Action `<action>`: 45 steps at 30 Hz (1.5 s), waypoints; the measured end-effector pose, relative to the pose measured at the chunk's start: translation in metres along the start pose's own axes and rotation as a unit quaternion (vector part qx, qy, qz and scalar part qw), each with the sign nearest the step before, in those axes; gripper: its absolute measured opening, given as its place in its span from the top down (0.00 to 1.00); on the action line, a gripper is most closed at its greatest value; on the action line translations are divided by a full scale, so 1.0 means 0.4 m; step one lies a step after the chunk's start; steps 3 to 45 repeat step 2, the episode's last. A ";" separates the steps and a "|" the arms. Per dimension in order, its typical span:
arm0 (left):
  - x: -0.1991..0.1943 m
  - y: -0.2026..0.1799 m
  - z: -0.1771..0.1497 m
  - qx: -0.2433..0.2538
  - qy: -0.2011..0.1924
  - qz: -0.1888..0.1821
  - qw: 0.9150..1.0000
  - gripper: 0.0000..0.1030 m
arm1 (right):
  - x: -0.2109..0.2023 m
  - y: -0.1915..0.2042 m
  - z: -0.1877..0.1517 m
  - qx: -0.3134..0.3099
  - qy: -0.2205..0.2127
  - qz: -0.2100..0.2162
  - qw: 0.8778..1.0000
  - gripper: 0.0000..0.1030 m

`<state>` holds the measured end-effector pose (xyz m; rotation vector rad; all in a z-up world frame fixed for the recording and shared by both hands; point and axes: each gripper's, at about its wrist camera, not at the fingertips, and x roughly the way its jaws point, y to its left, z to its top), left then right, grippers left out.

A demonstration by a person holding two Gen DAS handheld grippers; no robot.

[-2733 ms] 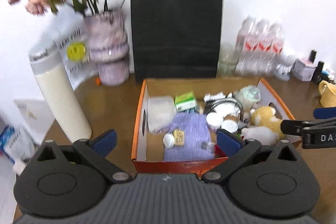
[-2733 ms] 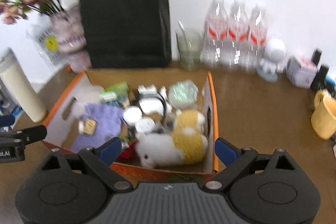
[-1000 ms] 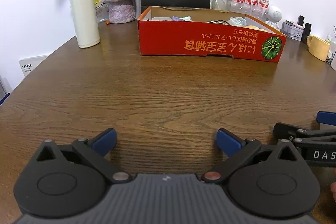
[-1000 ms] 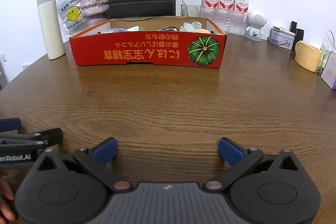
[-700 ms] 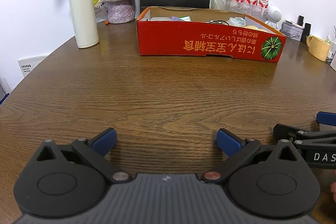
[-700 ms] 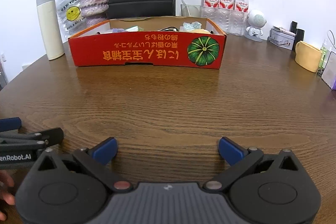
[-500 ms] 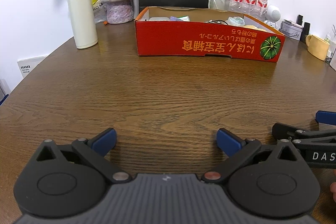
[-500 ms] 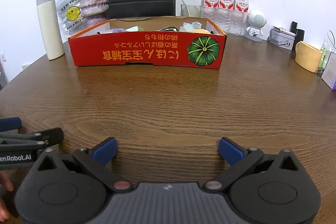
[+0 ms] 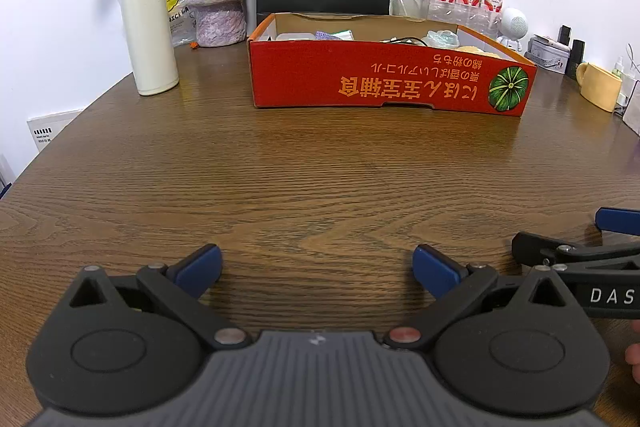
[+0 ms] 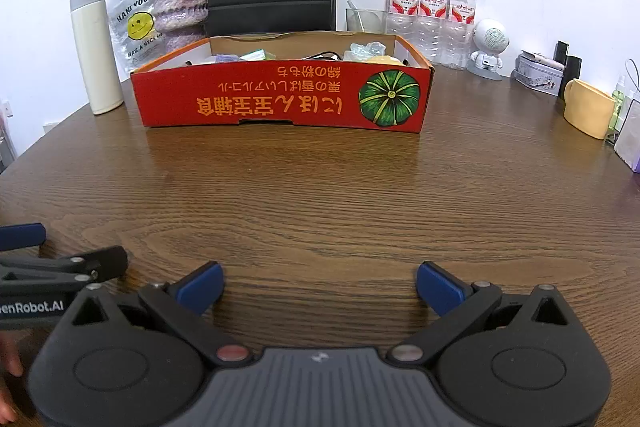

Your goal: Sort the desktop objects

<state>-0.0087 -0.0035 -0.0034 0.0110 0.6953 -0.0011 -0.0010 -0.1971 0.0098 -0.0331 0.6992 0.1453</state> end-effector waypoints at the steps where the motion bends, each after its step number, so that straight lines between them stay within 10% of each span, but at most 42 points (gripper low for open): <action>1: 0.000 0.000 0.000 0.000 0.000 0.000 1.000 0.00 | 0.000 0.000 0.000 0.000 0.000 0.000 1.000 0.00; 45: 0.000 0.000 0.000 0.000 0.000 0.000 1.000 0.00 | 0.000 0.001 0.000 0.000 0.000 -0.001 1.000 0.00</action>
